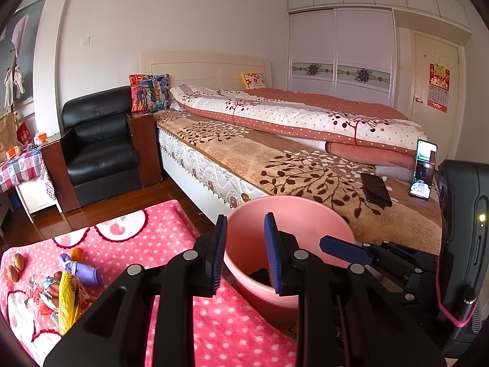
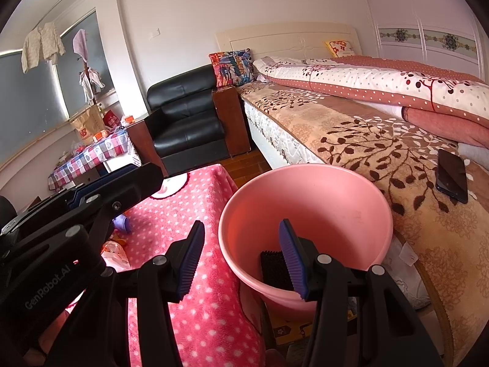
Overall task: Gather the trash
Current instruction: 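Withdraw both open tools from the bucket back toward the table, then grasp the yellow plastic bag with the right tool while the left tool grasps a clear wrapper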
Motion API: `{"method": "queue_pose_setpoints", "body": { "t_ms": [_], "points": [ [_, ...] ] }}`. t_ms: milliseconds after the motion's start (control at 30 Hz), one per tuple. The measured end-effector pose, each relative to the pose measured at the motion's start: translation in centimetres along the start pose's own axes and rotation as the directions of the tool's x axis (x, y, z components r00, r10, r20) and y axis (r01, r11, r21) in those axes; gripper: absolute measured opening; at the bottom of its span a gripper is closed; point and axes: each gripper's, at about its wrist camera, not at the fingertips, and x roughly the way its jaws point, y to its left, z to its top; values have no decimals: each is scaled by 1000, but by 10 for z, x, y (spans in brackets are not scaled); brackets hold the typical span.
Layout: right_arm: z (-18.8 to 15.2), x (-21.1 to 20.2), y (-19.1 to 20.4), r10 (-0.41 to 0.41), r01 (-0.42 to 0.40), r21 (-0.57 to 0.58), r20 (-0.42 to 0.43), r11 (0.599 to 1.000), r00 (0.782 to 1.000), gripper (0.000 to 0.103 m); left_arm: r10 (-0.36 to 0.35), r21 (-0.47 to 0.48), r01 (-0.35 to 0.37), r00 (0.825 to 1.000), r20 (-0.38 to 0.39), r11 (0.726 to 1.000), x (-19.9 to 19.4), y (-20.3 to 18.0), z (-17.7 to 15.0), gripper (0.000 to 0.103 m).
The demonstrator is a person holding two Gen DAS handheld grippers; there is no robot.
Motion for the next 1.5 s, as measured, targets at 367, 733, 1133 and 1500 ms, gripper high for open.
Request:
{"method": "queue_pose_setpoints", "body": {
  "t_ms": [367,733,1133,1500],
  "points": [
    [-6,13,27,53,-54,-43,-28,998,998,50,62,-54,-64,998,-30,997,-8,28,-16,25],
    [-12,39,75,153,-161,-91,-90,983,984,50,239,-121,-244,969,-54,962,-45,88,-40,25],
    [-14,63,153,301,-327,-188,-155,926,941,50,474,-243,-490,872,-122,837,-98,175,-72,25],
    [-21,95,214,365,-417,-217,-243,883,899,50,474,-411,-530,848,-239,742,-113,237,-101,25]
  ]
}}
